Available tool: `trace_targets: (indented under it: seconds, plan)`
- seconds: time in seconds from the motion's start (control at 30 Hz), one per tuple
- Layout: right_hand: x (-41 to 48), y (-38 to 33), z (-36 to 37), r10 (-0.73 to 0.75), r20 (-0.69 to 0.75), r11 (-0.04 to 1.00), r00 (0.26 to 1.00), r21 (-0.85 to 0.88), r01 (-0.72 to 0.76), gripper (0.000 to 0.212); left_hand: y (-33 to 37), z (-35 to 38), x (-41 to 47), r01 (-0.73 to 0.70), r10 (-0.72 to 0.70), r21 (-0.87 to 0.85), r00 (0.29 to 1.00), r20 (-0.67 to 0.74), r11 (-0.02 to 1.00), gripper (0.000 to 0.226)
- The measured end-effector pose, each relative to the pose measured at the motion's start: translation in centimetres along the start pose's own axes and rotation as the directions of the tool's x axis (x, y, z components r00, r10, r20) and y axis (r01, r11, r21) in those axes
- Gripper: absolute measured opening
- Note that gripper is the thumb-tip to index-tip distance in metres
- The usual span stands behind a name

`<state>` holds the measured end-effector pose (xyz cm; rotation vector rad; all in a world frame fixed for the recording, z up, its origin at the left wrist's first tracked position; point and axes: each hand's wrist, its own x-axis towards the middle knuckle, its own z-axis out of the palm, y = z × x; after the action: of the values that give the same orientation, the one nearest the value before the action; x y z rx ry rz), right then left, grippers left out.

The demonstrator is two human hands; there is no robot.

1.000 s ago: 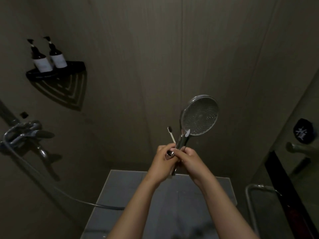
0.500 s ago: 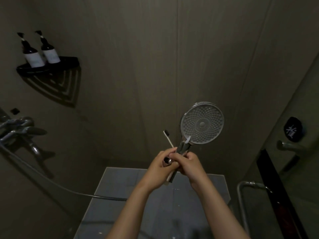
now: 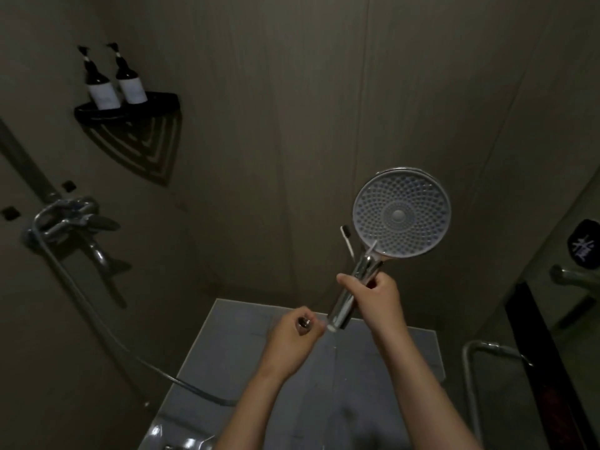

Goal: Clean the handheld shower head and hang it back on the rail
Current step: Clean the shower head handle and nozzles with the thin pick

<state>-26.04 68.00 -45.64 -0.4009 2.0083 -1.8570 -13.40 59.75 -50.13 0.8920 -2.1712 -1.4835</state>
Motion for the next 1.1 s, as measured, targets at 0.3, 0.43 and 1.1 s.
trace_targets:
  seconds: [0.3,0.43,1.1]
  plan:
    - [-1.7,-0.8,0.8,0.049,-0.005,0.998,0.999,0.026,-0.049,0.018,-0.5,0.1,-1.5,0.043,-0.067,0.122,0.976,0.206,0.992,0.012]
    - [-2.2,-0.6,0.9,0.037,0.014,0.999,0.999,0.028,-0.038,0.016,-0.4,0.5,-1.7,-0.007,-0.018,0.11,0.975,0.223,0.994,0.01]
    - [-2.5,-0.5,0.3,0.004,0.03,1.0,1.0,-0.023,-0.003,0.017,-0.1,0.4,-2.0,-0.03,0.024,0.025,0.979,0.201,0.999,0.013]
